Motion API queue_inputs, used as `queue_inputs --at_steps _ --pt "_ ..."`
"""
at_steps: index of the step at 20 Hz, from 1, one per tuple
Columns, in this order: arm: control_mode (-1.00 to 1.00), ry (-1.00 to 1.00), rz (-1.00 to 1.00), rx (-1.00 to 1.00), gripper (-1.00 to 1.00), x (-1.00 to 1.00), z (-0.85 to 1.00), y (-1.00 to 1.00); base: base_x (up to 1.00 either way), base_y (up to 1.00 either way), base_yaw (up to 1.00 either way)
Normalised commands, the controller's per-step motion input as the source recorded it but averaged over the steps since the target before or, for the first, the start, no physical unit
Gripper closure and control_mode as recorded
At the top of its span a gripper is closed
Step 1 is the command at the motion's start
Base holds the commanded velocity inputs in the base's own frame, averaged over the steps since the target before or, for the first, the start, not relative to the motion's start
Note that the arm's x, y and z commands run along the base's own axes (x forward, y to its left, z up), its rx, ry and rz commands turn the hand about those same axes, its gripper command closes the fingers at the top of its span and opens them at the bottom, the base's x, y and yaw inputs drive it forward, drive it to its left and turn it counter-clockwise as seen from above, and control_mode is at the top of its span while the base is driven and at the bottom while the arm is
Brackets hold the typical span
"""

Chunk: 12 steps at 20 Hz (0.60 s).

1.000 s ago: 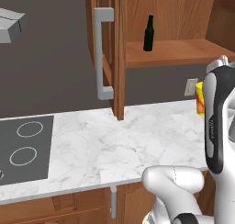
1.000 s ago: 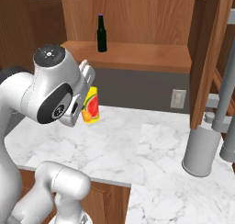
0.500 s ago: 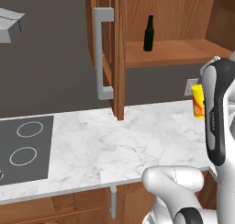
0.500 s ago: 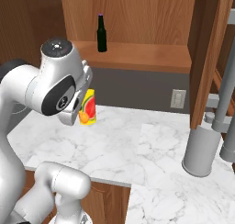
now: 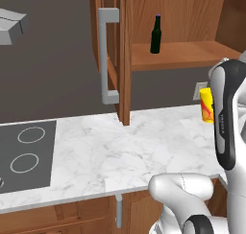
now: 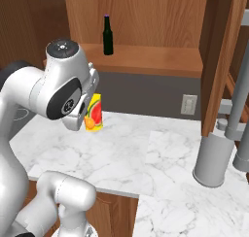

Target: Open the cabinet directly in front. Then move the beer and the cup to the dining counter with the jar on it.

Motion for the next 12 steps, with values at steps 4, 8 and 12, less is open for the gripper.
queue_inputs --at_steps 4,8,12 --pt "1.00 0.00 0.00 0.00 1.00 0.00 0.00 0.00 -0.17 0.00 0.04" --pt "1.00 0.00 0.00 0.00 1.00 0.00 0.00 0.00 -0.26 0.00 0.05" --pt "1.00 0.00 0.00 0.00 1.00 0.00 0.00 0.00 -0.45 -0.03 0.05"
